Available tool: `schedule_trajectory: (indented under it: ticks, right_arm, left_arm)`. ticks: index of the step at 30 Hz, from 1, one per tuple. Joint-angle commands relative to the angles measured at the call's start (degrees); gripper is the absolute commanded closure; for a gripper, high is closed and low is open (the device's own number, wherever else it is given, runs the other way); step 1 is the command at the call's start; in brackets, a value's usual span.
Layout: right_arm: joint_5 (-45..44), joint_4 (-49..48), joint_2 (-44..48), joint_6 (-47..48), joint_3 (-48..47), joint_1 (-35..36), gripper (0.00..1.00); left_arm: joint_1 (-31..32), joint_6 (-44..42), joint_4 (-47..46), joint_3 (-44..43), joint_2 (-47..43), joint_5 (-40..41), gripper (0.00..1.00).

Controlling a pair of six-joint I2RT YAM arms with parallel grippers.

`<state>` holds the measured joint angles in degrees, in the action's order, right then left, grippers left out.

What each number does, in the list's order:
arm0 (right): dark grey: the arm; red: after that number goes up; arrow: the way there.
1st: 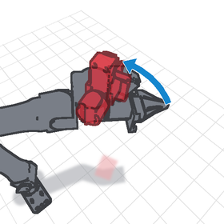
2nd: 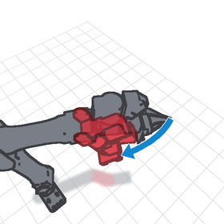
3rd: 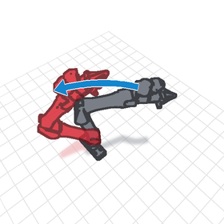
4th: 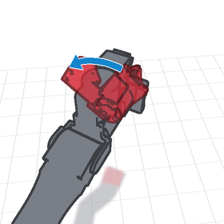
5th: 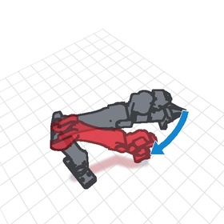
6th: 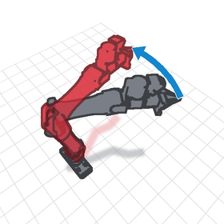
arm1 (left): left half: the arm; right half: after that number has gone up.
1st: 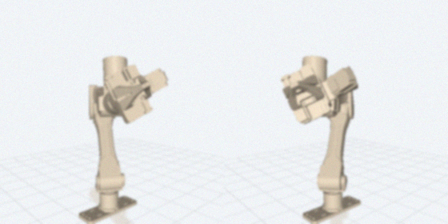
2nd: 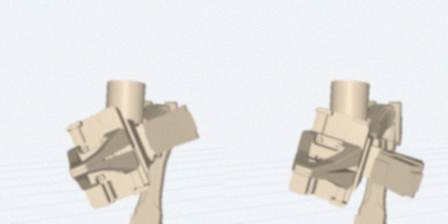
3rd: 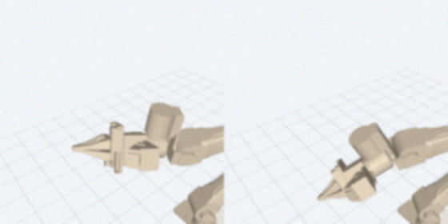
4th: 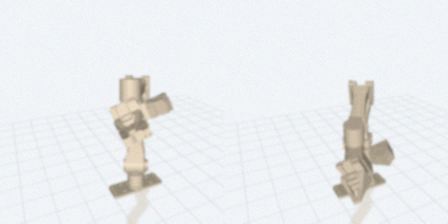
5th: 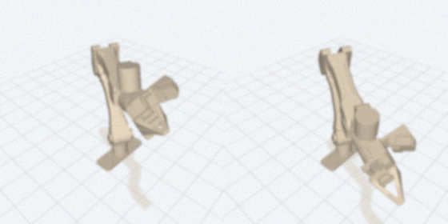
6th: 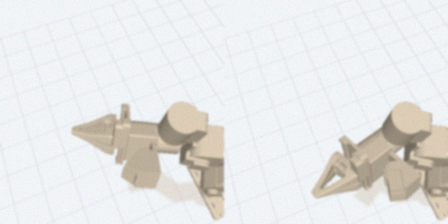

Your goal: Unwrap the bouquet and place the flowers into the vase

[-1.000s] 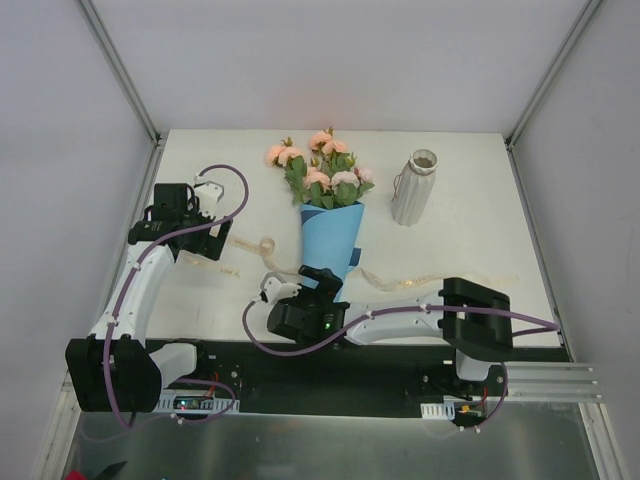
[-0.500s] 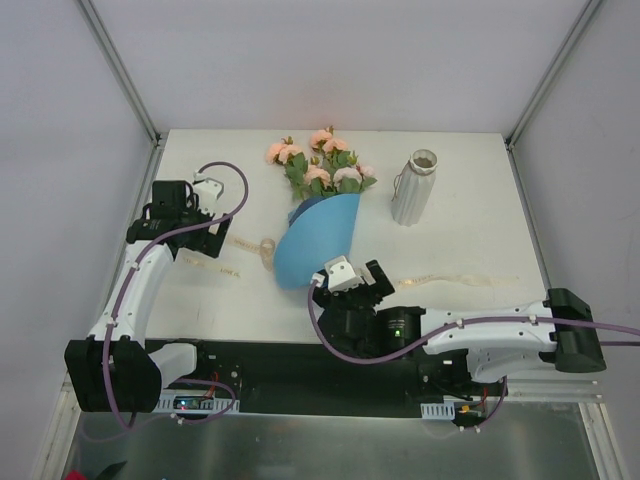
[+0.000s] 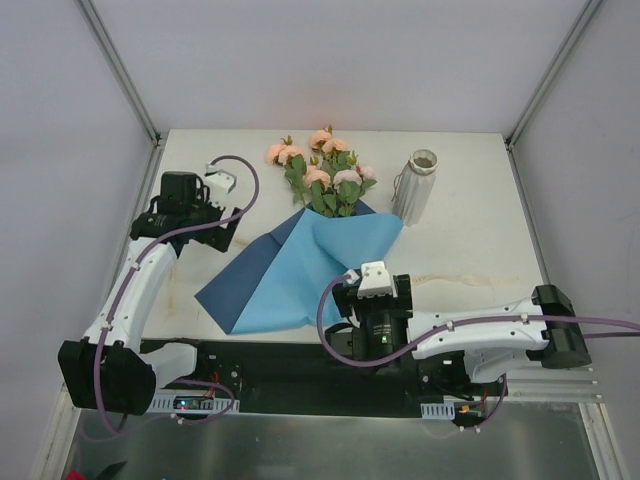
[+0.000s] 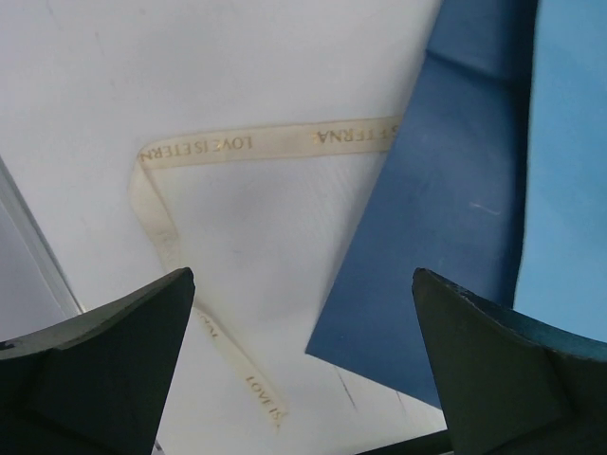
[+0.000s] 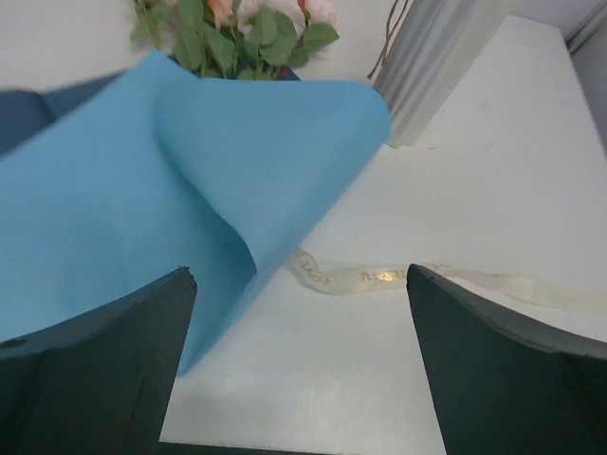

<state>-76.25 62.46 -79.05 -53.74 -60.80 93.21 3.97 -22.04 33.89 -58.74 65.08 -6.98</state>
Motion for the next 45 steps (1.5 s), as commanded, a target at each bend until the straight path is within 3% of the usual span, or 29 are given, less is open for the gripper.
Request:
schedule_trajectory:
  ticks: [1, 5, 11, 15, 19, 24, 33, 42, 45]
  right_arm:
    - [-6.5, 32.6, 0.7, -30.1, -6.2, 0.0, 0.04]
    - [-3.8, 32.6, 3.5, -33.0, -3.0, -1.2, 0.03]
    - [-1.5, 32.6, 11.8, -32.6, -0.1, -6.3, 0.01]
    - [-5.9, 32.6, 18.4, -25.9, -4.6, -9.4, 0.01]
    - [-10.4, 32.6, 21.6, -19.8, -12.4, -10.3, 0.01]
    - [-12.7, 32.6, 22.7, -13.5, -19.1, -10.0, 0.05]
    - [-18.4, 32.5, 25.5, -6.7, -25.2, -7.6, 0.08]
    - [-20.9, 32.5, 25.0, -2.5, -29.4, -5.0, 0.07]
    - [-21.0, 32.4, 25.1, -3.0, -28.9, -4.5, 0.07]
  left_arm:
    - [5.3, 1.2, 2.2, -2.9, -1.0, 1.5, 0.01]
    - [11.7, 1.4, 2.4, -4.2, 1.4, 3.6, 0.01]
    - [14.3, 3.1, 2.3, -8.1, 10.4, -0.1, 0.01]
    - [14.3, 4.0, 2.6, -13.1, 21.2, -8.9, 0.01]
    - [14.2, 4.1, 5.0, -21.6, 30.7, -23.5, 0.01]
    - [14.3, 3.9, 7.3, -29.1, 41.6, -31.2, 0.03]
    - [14.8, 1.7, 7.9, -33.1, 51.5, -28.0, 0.18]
    - [14.8, 0.9, 7.9, -34.6, 54.4, -26.5, 0.15]
    - [14.8, 0.8, 7.9, -34.6, 54.4, -28.3, 0.19]
